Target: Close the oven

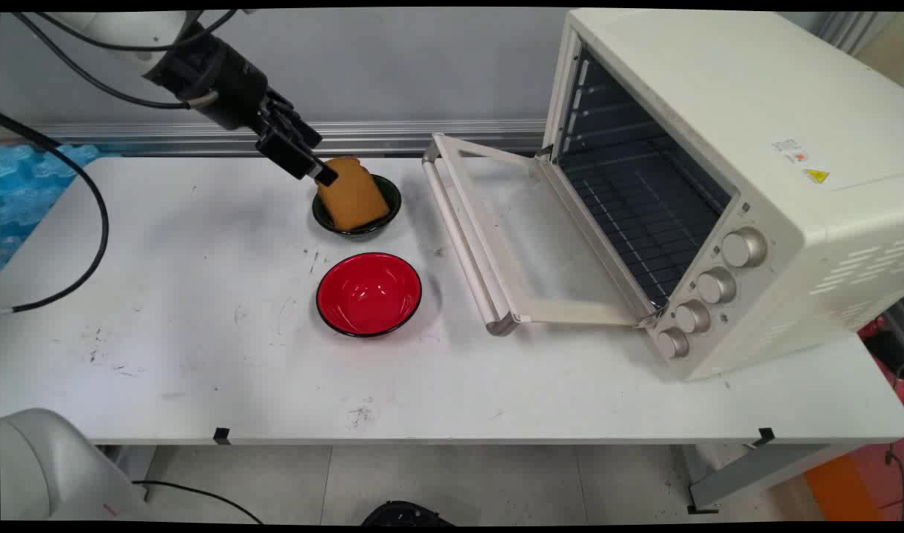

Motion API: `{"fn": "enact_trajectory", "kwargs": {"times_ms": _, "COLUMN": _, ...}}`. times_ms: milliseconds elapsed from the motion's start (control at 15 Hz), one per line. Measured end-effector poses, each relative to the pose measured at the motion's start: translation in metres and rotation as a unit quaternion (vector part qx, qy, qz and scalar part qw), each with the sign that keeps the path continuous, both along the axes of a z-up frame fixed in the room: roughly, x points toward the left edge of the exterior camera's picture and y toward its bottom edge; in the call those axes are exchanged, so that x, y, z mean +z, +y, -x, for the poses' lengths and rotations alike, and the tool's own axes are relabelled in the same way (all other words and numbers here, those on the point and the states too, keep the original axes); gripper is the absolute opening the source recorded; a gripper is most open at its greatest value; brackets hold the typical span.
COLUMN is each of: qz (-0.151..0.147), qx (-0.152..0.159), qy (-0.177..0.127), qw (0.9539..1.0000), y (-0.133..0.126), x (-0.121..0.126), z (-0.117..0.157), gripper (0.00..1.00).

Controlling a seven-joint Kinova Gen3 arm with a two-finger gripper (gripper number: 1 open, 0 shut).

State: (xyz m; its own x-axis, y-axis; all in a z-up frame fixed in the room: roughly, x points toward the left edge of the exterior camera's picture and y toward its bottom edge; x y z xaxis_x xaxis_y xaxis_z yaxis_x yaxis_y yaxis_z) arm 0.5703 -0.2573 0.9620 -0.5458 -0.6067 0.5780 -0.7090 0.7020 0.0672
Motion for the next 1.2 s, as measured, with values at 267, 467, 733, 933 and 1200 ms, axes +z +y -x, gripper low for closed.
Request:
{"fn": "enact_trajectory", "kwargs": {"times_ms": 267, "qz": 0.002, "qx": -0.004, "qy": 0.003, "qw": 1.0000, "y": 0.003, "x": -0.005, "z": 0.000, "gripper": 1.00}}
{"fn": "enact_trajectory", "kwargs": {"times_ms": 467, "qz": 0.005, "qx": -0.008, "qy": 0.005, "qw": 0.9999, "y": 0.005, "x": -0.016, "z": 0.000, "gripper": 1.00}}
{"fn": "enact_trajectory", "kwargs": {"times_ms": 733, "qz": 0.007, "qx": -0.016, "qy": 0.004, "qw": 0.9998, "y": 0.009, "x": -0.037, "z": 0.001, "gripper": 0.00}}
{"fn": "enact_trajectory", "kwargs": {"times_ms": 933, "qz": 0.009, "qx": -0.023, "qy": 0.005, "qw": 0.9997, "y": 0.012, "x": -0.053, "z": 0.003, "gripper": 0.00}}
{"fn": "enact_trajectory", "kwargs": {"times_ms": 1200, "qz": 0.017, "qx": -0.032, "qy": 0.015, "qw": 0.9992, "y": 0.012, "x": -0.075, "z": 0.008, "gripper": 0.00}}
